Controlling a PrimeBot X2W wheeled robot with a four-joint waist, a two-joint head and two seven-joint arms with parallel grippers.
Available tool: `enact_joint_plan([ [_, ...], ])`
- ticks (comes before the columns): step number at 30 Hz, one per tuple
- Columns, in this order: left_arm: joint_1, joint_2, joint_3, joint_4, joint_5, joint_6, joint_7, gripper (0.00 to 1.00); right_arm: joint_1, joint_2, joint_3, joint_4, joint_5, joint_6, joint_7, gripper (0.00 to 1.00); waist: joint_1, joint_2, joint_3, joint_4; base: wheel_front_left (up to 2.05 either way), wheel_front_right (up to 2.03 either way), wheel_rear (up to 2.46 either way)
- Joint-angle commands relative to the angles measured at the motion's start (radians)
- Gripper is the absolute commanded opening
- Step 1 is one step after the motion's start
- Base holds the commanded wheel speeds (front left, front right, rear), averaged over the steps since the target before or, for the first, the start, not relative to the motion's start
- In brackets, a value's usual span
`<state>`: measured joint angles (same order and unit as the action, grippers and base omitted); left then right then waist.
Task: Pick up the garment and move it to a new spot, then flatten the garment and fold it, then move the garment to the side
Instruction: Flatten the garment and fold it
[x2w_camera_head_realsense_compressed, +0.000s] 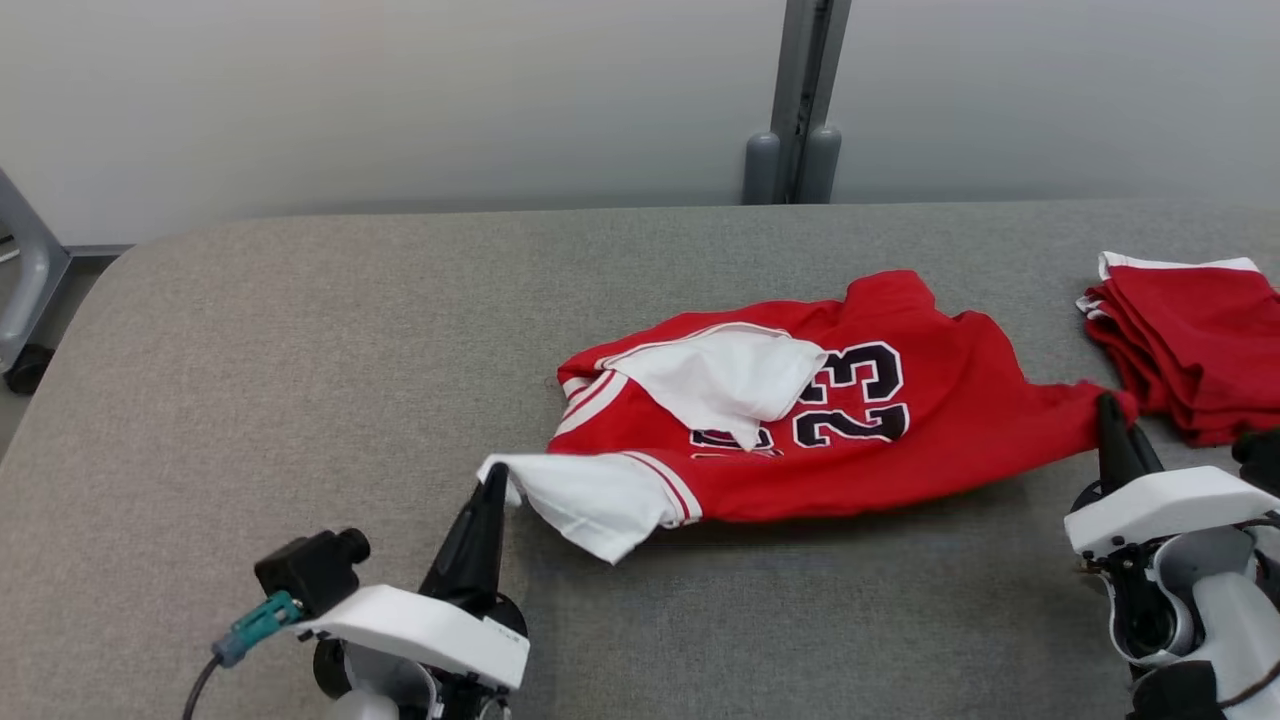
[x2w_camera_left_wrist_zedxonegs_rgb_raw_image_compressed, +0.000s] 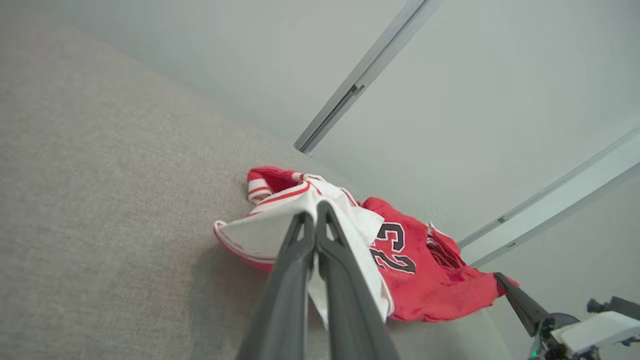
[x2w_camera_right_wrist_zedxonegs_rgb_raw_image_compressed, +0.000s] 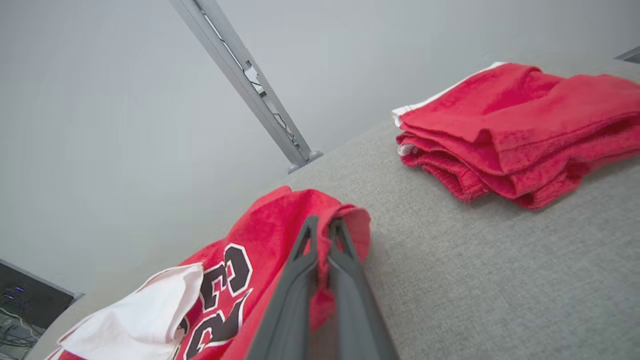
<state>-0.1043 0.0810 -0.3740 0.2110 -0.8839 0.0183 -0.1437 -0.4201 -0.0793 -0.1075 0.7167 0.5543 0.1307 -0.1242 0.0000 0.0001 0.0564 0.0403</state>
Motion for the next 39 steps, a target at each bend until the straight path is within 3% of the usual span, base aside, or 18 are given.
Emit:
enact_joint_plan([
  [1,-0.02,0.003,0.012,-0.023,-0.014,-0.008,-0.007,0.0,0.023,-0.018,0.01,-0.041,0.033,0.0,0.008,0.0,0.0,-0.0001,-0.01,-0.014,0.0,0.0,0.0],
  [6,-0.035,-0.001,0.063,-0.161,-0.08,-0.019,-0.01,0.0,0.115,-0.054,0.053,-0.321,0.214,0.0,0.062,0.0,0.0,-0.0001,-0.027,-0.045,0.0,0.0,0.0],
  [10,-0.043,0.01,0.096,-0.298,-0.119,-0.003,0.013,0.0,0.193,-0.074,0.037,-0.536,0.302,0.0,0.101,0.0,0.0,-0.0001,-0.033,-0.064,0.0,0.0,0.0],
  [15,-0.066,0.041,0.102,-0.452,-0.118,0.026,0.062,0.0,0.27,-0.075,-0.01,-0.738,0.335,0.0,0.149,0.0,0.0,-0.0001,-0.021,-0.079,0.0,0.0,0.0],
  [20,-0.122,0.072,0.1,-0.548,-0.122,0.056,0.134,0.0,0.29,-0.057,-0.056,-0.854,0.325,0.0,0.206,0.0,0.0,-0.0001,0.028,-0.085,0.0,0.0,0.0],
  [28,-0.369,0.121,0.103,-0.433,-0.089,0.079,0.24,0.0,0.086,-0.052,-0.024,-0.802,0.256,0.0,0.291,0.0,0.0,-0.0001,0.171,-0.094,0.0,0.0,0.0],
  [33,-0.717,0.158,0.12,-0.227,-0.021,0.093,0.3,0.0,-0.251,-0.034,0.006,-0.651,0.183,0.0,0.308,0.0,0.0,-0.0001,0.315,-0.113,0.0,0.0,0.0],
  [39,-1.197,0.174,0.107,0.049,0.11,0.085,0.274,0.0,-0.737,0.0,-0.002,-0.344,0.043,0.0,0.23,0.0,0.0,-0.0001,0.464,-0.136,0.0,0.0,0.0],
])
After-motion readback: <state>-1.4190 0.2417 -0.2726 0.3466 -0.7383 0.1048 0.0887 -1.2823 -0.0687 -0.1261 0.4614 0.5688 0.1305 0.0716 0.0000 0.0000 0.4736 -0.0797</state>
